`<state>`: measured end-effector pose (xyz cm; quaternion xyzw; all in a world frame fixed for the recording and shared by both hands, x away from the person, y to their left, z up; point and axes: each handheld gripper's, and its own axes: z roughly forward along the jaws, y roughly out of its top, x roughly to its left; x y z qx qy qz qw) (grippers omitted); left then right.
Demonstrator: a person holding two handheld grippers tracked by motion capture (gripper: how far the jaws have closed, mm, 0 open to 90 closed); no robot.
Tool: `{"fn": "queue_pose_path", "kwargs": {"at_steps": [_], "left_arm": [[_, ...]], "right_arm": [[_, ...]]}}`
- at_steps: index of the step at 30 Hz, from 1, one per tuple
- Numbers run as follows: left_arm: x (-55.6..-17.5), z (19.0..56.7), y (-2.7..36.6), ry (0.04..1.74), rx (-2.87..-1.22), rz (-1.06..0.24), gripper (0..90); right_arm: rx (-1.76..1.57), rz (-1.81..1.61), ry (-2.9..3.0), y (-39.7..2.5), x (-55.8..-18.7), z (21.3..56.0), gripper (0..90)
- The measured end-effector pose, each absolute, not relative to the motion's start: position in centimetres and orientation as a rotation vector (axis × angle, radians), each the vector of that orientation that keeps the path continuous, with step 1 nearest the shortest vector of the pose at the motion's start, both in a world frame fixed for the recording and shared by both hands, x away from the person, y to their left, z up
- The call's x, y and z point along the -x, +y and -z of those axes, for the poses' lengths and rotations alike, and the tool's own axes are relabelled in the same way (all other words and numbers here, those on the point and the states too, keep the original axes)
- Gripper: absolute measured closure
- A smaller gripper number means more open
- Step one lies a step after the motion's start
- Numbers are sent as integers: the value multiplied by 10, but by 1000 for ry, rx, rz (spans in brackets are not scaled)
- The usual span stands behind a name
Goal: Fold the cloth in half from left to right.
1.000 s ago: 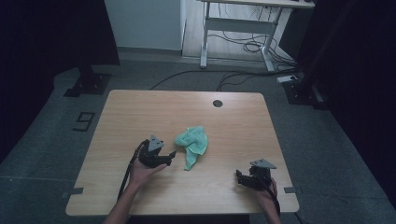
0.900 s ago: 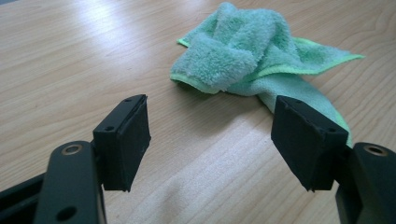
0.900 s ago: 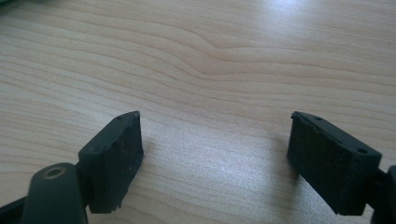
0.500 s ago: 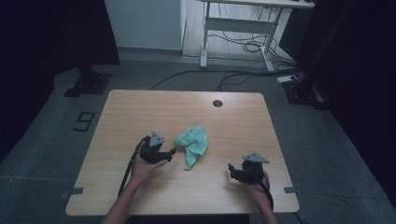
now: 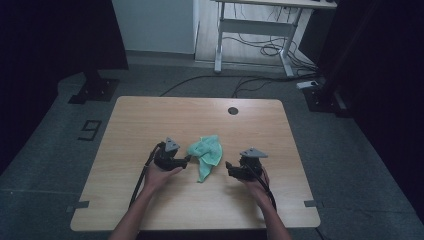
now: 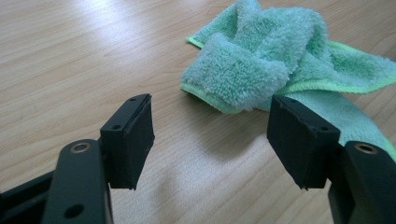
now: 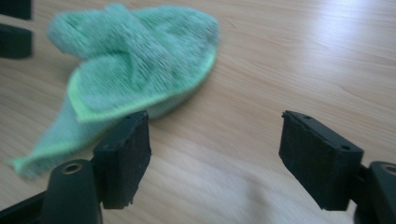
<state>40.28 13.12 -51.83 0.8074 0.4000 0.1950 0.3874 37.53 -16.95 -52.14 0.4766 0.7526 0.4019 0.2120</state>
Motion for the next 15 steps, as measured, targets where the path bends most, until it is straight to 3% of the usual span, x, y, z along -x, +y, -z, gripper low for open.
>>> {"fn": "queue_pose_path", "kwargs": {"at_steps": [15], "left_arm": [[-419,528,113,1004,-2094,-443,374]], "right_arm": [[-1253,-1233,2213,-127,-389,523,281]]}}
